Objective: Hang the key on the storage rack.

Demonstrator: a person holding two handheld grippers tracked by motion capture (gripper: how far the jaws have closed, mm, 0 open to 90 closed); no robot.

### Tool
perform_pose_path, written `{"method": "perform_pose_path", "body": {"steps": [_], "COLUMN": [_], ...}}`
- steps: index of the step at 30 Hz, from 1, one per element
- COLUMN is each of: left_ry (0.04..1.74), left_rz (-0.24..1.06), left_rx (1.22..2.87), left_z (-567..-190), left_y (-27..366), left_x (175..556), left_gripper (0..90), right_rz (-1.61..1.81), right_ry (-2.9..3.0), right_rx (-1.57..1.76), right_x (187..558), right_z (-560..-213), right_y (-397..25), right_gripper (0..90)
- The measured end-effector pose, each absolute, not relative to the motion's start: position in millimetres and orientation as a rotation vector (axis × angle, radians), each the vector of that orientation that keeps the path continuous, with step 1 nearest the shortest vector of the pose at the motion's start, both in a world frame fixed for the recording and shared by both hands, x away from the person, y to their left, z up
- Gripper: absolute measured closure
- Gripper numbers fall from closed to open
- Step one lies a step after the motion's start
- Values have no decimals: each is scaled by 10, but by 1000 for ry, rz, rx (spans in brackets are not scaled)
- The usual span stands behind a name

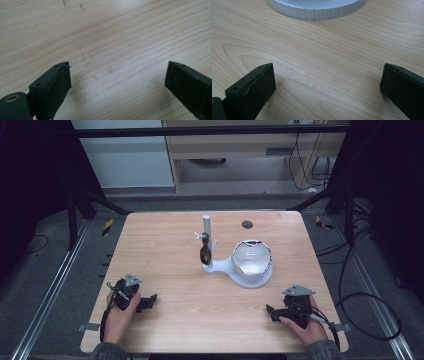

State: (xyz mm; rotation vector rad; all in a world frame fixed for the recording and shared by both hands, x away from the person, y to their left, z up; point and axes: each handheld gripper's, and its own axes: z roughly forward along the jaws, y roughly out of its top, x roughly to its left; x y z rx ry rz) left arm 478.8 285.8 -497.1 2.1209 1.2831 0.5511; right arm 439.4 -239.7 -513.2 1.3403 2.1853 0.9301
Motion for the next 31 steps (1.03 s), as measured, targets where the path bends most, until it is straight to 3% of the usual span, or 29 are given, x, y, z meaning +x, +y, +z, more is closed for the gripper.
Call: {"method": "perform_pose_path", "body": {"steps": [31], "left_ry": [1270], "left_rz": [562], "left_rx": [2060], "left_z": [-5082], "left_y": [2866], "left_x": [4740], "left_gripper": [11], "right_rz": [930], "right_ry": [2188], "right_rx": [1337], "right_x": [4396], "right_z": [-5131], "right_y": [-2399], "right_gripper": [4]}}
